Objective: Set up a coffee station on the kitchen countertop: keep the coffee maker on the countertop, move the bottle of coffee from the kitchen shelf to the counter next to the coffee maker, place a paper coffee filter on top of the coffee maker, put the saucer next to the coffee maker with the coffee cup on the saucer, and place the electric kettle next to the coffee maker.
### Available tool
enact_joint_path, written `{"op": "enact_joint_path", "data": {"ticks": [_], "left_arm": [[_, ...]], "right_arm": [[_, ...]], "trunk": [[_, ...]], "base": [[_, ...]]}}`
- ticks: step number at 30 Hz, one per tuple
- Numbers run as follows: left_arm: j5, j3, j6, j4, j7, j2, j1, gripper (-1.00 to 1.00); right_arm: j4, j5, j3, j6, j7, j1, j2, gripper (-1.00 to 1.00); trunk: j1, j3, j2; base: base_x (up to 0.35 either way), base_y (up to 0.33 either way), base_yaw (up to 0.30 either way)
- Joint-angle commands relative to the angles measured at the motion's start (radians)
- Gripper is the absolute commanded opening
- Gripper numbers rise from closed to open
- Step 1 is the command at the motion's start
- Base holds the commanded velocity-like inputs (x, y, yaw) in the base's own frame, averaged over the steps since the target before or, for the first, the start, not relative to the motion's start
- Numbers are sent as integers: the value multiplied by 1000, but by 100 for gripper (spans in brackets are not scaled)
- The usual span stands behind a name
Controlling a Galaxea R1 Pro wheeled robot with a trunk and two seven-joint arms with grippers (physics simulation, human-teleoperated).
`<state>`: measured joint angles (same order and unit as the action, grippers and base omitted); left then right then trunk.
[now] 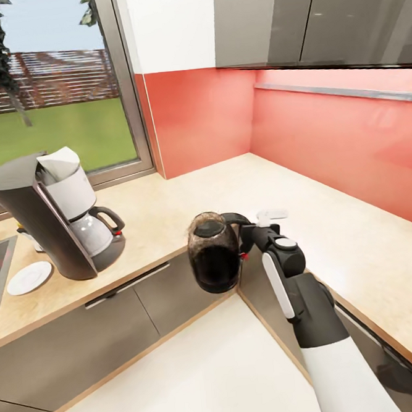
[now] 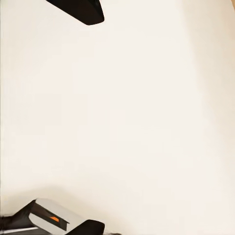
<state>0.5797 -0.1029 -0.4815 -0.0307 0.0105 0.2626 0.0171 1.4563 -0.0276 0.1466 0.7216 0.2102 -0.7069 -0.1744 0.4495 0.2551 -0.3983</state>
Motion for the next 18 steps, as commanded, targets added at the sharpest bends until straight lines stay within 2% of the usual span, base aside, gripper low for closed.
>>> {"op": "enact_joint_path", "data": {"ticks": [1, 13, 18], "left_arm": [[7, -9, 1, 4, 1, -3, 1, 100], [-10, -8, 4, 30, 0, -10, 1, 100], [-11, -8, 5, 31, 0, -13, 2, 100]], "right_arm": [[7, -5, 1, 3, 6, -2, 0, -100], [48, -5, 12, 0, 5, -6, 0, -100], [44, -4, 26, 1, 10, -30, 0, -100]], "trunk": [[1, 2, -2], [1, 2, -2], [1, 2, -2]], "base": [[0, 0, 0], [0, 0, 0], [0, 0, 0]]}}
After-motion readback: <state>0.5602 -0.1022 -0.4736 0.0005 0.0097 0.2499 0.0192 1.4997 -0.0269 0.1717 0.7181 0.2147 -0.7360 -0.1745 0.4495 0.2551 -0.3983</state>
